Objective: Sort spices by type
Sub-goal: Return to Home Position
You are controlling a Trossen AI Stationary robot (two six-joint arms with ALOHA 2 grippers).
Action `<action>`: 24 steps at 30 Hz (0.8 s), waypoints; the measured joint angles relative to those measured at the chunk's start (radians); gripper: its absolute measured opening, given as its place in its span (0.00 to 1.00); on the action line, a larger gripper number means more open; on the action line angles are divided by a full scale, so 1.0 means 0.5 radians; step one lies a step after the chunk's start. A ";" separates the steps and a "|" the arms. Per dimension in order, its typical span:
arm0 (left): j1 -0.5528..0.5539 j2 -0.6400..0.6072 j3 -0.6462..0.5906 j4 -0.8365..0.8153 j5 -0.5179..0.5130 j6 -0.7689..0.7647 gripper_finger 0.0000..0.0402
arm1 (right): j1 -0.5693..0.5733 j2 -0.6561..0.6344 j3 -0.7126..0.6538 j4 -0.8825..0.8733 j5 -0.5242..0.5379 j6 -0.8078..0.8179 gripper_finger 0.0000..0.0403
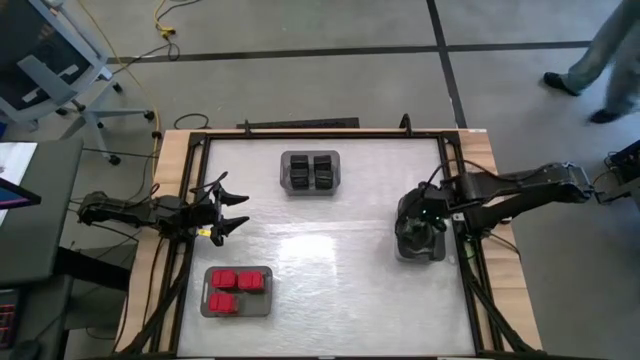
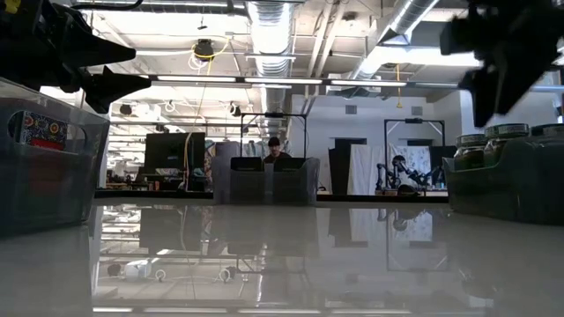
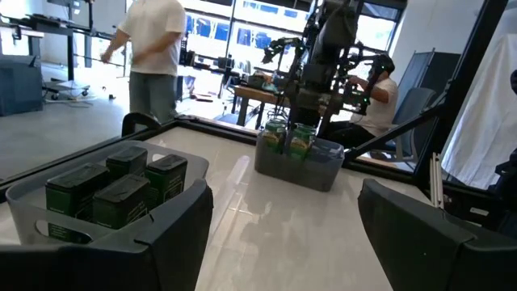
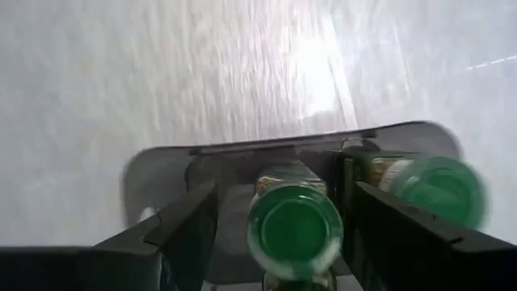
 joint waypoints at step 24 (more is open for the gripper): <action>0.000 0.000 0.000 0.000 0.000 0.000 0.74 | 0.369 -0.056 0.423 0.105 0.088 0.250 0.27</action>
